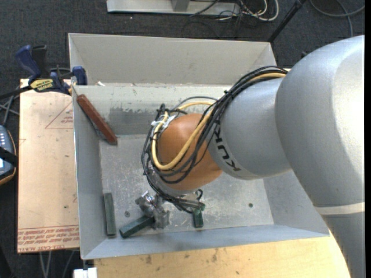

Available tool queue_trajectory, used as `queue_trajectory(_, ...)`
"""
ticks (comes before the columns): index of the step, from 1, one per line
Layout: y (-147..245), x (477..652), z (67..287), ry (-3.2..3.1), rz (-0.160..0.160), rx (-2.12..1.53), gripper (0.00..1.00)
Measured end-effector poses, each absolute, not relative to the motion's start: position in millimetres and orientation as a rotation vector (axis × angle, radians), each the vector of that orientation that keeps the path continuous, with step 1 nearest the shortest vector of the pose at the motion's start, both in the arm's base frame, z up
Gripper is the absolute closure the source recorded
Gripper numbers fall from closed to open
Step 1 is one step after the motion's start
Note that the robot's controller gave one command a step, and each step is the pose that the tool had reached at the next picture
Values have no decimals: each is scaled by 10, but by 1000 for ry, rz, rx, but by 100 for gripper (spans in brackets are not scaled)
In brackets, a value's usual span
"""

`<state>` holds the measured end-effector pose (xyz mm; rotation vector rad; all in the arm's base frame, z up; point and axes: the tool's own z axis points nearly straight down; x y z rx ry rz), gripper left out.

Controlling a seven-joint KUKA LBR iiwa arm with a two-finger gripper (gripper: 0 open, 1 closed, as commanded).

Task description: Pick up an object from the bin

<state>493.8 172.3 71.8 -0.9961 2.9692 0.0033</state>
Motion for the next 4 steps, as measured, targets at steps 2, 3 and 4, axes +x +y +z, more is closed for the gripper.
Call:
queue_trajectory(2, 1245, 5288, 1923, 2953, 2, -1066, 100)
queue_trajectory(3, 1245, 5288, 1922, 2953, 3, -1066, 100)
queue_trajectory(4, 1246, 5220, 2525, 2952, 4, -1080, 100)
